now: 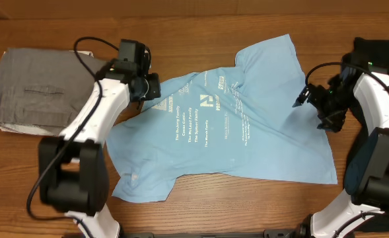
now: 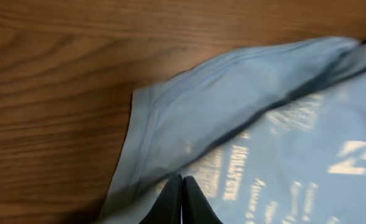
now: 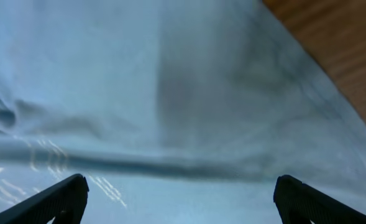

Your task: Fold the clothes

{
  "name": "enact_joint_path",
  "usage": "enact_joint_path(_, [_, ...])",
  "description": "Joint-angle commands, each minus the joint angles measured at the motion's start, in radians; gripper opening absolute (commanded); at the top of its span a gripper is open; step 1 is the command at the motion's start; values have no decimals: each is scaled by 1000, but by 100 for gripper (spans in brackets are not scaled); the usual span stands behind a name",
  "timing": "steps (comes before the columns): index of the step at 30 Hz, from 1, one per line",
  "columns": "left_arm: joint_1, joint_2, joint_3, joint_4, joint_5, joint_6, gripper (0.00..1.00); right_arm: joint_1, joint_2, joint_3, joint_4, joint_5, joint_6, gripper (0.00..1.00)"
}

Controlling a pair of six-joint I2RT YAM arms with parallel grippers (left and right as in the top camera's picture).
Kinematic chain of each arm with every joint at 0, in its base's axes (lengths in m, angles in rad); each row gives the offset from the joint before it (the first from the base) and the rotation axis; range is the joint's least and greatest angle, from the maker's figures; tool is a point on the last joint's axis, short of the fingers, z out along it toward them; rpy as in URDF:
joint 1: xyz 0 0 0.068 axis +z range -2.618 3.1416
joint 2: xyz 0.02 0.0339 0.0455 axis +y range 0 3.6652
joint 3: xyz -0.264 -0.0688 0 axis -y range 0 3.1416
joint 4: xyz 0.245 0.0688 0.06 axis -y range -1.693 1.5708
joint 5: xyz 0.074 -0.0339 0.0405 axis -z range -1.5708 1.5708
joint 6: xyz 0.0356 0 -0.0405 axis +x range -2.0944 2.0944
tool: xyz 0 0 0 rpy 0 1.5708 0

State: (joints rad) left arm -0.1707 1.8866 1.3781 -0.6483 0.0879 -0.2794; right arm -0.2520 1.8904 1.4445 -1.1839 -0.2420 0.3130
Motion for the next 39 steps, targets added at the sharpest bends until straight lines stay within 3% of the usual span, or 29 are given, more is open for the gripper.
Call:
enact_joint_path(1, [1, 97, 18, 26, -23, 35, 4, 0, -8, 15, 60, -6, -6, 100])
enact_joint_path(10, [1, 248, 18, 74, -64, 40, 4, 0, -8, 15, 228, -6, -6, 100])
enact_joint_path(19, [38, 301, 18, 148, -253, 40, 4, 0, -8, 15, 260, -6, -6, 100])
enact_joint_path(28, [91, 301, 18, 333, -246, 52, 4, 0, -8, 15, 260, -6, -6, 100])
enact_joint_path(39, [93, 301, 18, 554, -245, 180, 6, 0, -8, 15, 260, -6, -6, 100])
